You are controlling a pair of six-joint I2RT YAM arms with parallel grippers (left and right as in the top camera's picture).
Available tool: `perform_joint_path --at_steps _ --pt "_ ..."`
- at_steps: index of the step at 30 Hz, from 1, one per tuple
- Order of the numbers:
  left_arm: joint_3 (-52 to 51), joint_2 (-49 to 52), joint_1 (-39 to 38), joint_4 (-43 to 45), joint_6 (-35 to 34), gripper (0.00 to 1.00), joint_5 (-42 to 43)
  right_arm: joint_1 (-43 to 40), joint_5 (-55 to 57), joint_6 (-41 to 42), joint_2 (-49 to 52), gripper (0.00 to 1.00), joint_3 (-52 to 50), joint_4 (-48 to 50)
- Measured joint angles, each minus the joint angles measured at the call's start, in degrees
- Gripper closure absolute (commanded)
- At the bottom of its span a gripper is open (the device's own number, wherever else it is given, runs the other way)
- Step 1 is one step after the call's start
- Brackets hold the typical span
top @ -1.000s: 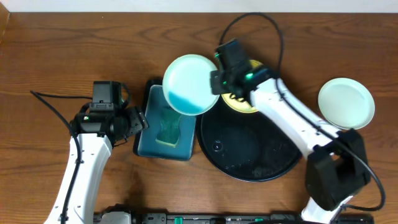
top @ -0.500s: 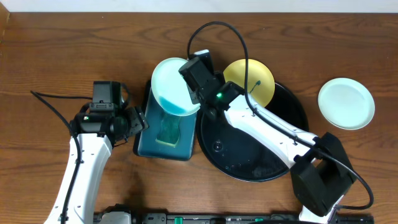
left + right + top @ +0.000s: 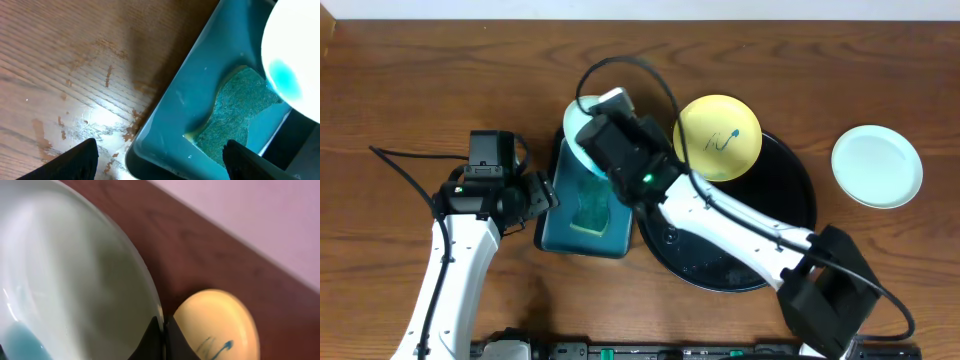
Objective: Clean dirty plates on tray and stack at the side
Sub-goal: 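Carry the pale plate with the right gripper toward the right side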
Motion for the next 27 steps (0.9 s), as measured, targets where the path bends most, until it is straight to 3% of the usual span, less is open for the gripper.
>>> perform_joint_path --at_steps 8,15,20,27 --pt "0.00 0.00 0.00 0.00 0.00 0.19 0.00 4.87 12.02 -9.14 0.00 0.99 0.04 7.08" --pt "0.00 0.00 0.00 0.00 0.00 0.19 0.00 5.46 15.43 -11.80 0.00 0.99 0.07 7.21" --pt "0.00 0.00 0.00 0.00 0.00 0.19 0.00 5.22 16.00 -11.21 0.00 0.99 0.07 6.29" --pt "0.00 0.00 0.00 0.00 0.00 0.19 0.00 3.06 13.27 -2.95 0.00 0.99 0.11 -1.29"
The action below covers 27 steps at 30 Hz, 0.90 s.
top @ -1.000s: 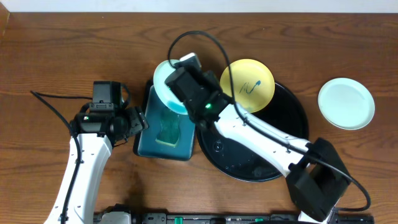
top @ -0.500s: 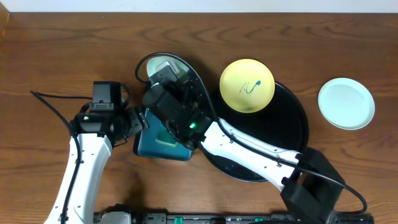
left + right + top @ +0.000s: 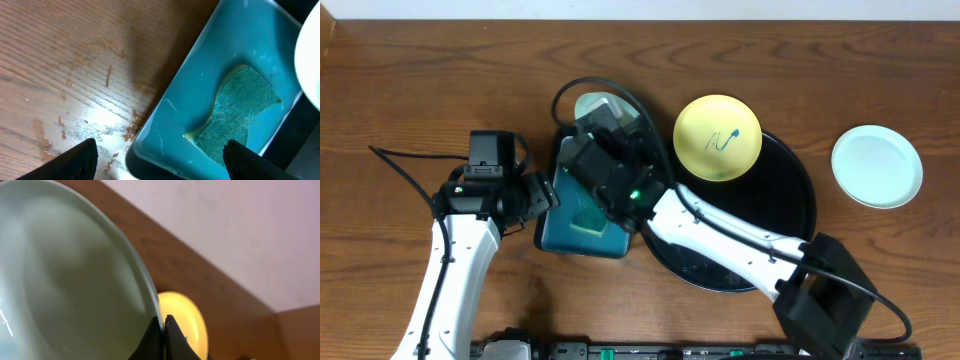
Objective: Clean dirty plates on tray and stack at the side
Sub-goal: 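Carry the pale plate with the right gripper toward the right side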
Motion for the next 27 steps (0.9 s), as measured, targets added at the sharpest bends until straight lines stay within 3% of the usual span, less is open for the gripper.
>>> perform_joint_path --at_steps 8,15,27 --pt "-0.02 0.00 0.00 0.02 0.00 0.18 -0.02 -5.44 -9.77 12.22 -0.66 0.99 0.02 -5.33" --pt "-0.02 0.00 0.00 0.00 0.00 0.18 0.00 -14.62 -21.11 19.98 -8.24 0.99 0.07 -11.15" --pt "-0.02 0.00 0.00 0.09 0.00 0.18 0.00 -34.18 -40.35 24.48 -12.55 0.99 0.52 -26.10"
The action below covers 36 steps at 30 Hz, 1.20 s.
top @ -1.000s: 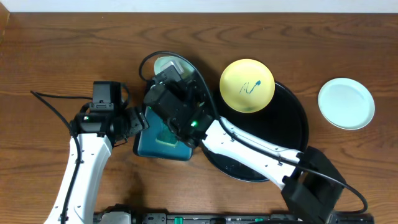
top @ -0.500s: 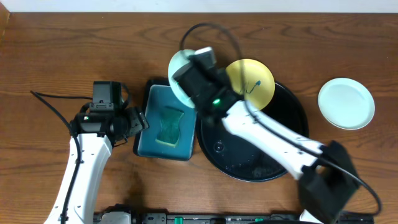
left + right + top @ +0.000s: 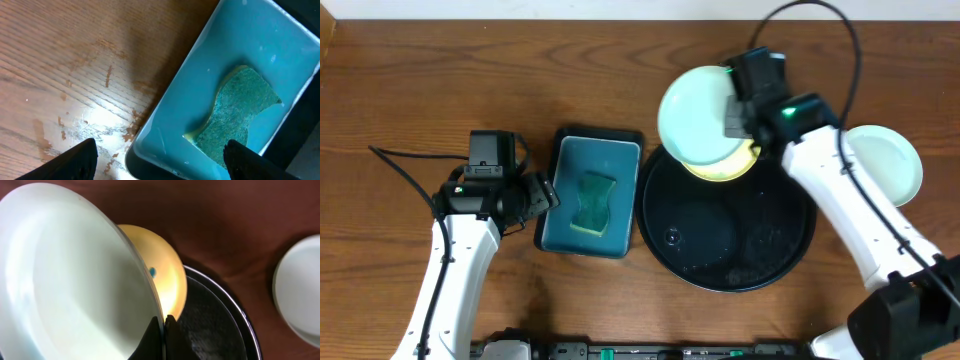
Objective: Clean dirty plates on tray and stack at the side
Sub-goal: 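Carry the pale plate with the right gripper toward the right side, then set the pale plate onto the plate stack at right, release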
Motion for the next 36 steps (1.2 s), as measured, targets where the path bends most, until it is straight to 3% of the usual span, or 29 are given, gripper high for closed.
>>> perform_joint_path --at_steps 7,16,27,36 --pt "0.00 0.00 0.00 0.00 0.00 0.18 0.00 -13.35 -11.32 0.15 0.00 0.99 0.00 -4.66" --pt "0.00 0.00 0.00 0.04 0.00 0.18 0.00 -32.96 -18.08 -0.13 0.00 0.99 -2.23 -6.95" --pt "0.00 0.00 0.00 0.37 0.00 0.18 0.00 -53.64 -23.04 -0.17 0.02 0.99 -13.20 1.09" --pt "0.00 0.00 0.00 0.39 0.00 0.18 0.00 -61.26 -24.61 -0.17 0.02 0.99 -20.98 9.84"
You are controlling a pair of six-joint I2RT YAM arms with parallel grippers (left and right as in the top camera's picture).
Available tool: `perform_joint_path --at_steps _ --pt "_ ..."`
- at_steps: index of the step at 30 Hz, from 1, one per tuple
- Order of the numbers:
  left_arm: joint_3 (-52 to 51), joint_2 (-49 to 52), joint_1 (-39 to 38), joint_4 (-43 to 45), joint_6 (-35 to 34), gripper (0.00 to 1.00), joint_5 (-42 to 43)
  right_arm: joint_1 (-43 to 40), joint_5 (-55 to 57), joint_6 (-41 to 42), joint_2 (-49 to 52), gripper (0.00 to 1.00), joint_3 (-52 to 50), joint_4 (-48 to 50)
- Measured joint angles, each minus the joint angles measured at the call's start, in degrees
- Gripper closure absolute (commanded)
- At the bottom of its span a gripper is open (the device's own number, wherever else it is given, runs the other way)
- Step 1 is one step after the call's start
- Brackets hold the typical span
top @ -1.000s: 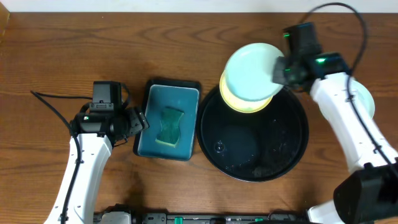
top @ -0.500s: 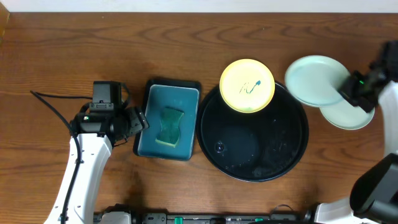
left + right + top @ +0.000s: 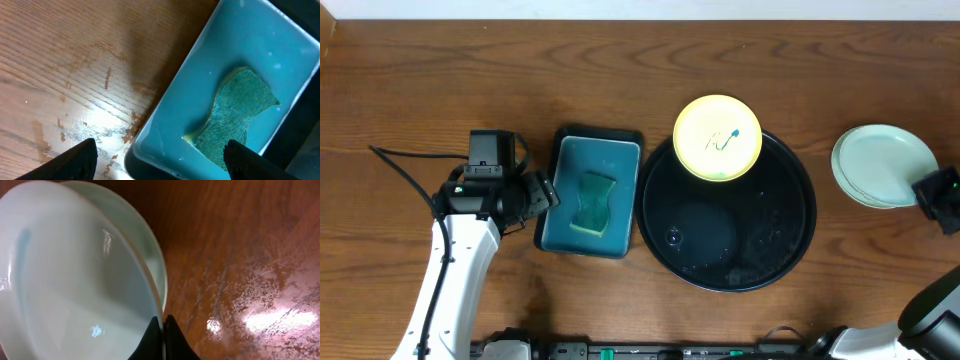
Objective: Clean dirty plates on tray and stack at the side
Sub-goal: 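Set the pale plate onto the plate stack at right, release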
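A pale green plate (image 3: pixel 75 275) is pinched by its rim in my right gripper (image 3: pixel 163 325), shut on it, lying over a second pale green plate (image 3: pixel 145 235) at the table's right side; overhead they read as one stack (image 3: pixel 882 165). A yellow plate with blue marks (image 3: pixel 718 137) rests on the back rim of the round black tray (image 3: pixel 740 240). My left gripper (image 3: pixel 160 160) is open, hovering at the left edge of the teal tub (image 3: pixel 200 100) that holds a green sponge (image 3: pixel 235 120).
The teal tub (image 3: pixel 588 200) stands just left of the black tray. The right arm's wrist (image 3: pixel 940 198) shows at the frame's right edge. Bare wood lies left of the tub and along the front.
My right gripper carried the pale green plate from above the yellow plate at the tray's back to the right side, onto the other pale green plate. The left arm has not moved.
My right gripper first held the pale green plate over the teal tub, blue stain showing. It still held it there, tilted, a moment later. Then the plate was over the tray's back by the yellow plate. It now lies on the side plate.
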Motion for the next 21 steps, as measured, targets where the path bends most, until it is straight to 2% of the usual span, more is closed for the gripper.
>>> perform_joint_path --at_steps 6,15,21 --pt "0.00 0.00 0.00 0.00 0.00 0.18 0.00 0.00 -0.87 -0.13 0.00 0.99 -3.02 4.70" --pt "0.00 0.00 0.00 0.00 0.00 0.18 0.00 0.00 -1.18 -0.11 0.00 0.99 -3.34 5.92" --pt "0.00 0.00 0.00 0.00 0.00 0.18 0.00 0.00 -1.36 -0.13 0.02 0.90 -3.37 5.95"
